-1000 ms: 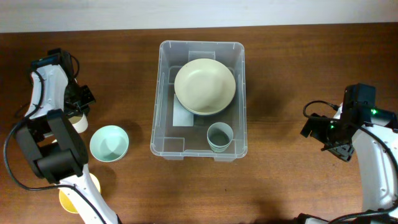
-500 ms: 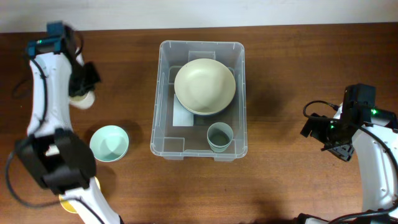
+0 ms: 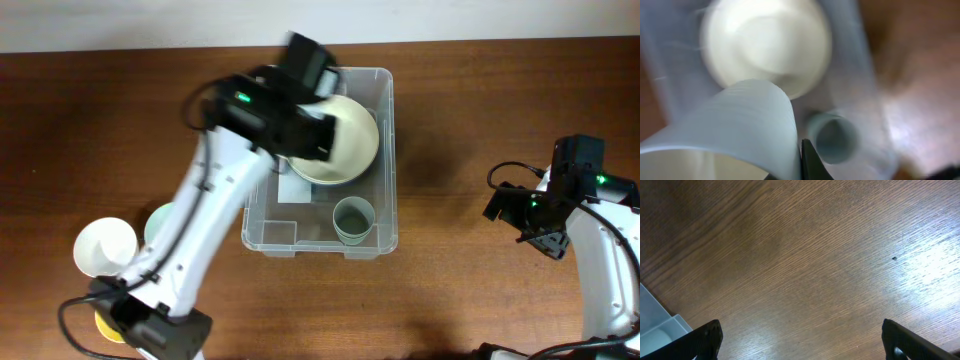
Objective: Pack container
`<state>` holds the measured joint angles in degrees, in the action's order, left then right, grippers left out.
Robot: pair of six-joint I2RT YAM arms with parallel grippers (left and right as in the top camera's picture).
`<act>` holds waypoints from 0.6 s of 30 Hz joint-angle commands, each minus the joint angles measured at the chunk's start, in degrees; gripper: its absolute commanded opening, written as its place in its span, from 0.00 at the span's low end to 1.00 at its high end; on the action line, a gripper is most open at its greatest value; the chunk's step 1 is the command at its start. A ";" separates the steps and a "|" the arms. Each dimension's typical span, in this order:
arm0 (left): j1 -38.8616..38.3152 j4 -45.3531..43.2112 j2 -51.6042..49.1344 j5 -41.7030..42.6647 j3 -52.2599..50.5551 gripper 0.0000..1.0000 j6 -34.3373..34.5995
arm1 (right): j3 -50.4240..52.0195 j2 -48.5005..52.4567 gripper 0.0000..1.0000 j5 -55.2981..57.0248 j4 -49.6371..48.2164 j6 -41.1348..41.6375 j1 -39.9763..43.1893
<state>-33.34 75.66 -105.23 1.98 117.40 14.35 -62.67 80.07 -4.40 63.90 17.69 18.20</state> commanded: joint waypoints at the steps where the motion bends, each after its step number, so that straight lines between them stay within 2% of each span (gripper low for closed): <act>1: -5.90 -0.39 -1.33 0.15 -0.11 0.01 -0.70 | -0.44 -0.63 0.97 -0.33 0.02 -0.28 0.15; 9: -11.89 1.70 -8.74 1.97 -0.13 0.01 -0.68 | -0.44 -0.63 0.97 -0.35 0.28 -0.28 0.15; 18: -12.33 4.37 -12.41 3.48 -0.15 0.01 -0.66 | -0.44 -0.63 0.98 -0.33 0.24 -0.28 0.15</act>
<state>-45.47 79.57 -117.62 3.79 117.21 14.35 -62.67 80.07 -4.40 64.12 17.72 18.20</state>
